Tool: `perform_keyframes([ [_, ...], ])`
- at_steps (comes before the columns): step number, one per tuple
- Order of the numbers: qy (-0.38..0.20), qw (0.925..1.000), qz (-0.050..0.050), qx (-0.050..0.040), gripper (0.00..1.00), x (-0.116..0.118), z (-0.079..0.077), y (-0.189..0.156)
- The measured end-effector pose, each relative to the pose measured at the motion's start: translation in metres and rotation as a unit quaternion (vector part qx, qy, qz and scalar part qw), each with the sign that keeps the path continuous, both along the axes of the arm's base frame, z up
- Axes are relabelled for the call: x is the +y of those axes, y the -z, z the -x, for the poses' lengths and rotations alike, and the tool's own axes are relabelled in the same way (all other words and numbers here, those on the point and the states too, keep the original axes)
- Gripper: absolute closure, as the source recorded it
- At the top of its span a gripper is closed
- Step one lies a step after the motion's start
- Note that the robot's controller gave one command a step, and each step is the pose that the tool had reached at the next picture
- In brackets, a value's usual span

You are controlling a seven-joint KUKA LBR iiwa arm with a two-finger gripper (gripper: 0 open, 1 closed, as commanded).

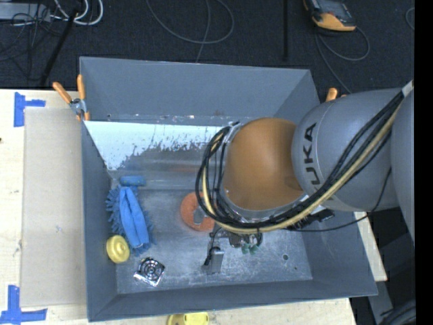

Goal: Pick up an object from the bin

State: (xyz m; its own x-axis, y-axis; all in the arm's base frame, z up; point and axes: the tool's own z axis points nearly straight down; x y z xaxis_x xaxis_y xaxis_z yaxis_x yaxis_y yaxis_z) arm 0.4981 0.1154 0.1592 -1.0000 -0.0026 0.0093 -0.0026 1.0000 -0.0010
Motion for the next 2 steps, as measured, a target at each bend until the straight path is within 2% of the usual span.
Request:
perform_keyframes([
  [1, 0.002, 1.0000, -0.001, -0.0038, 0.00, -0.001, -0.002, -0.004],
  [2, -0.015, 0.9999, -0.002, -0.0059, 0.00, -0.033, -0.042, 0.013],
])
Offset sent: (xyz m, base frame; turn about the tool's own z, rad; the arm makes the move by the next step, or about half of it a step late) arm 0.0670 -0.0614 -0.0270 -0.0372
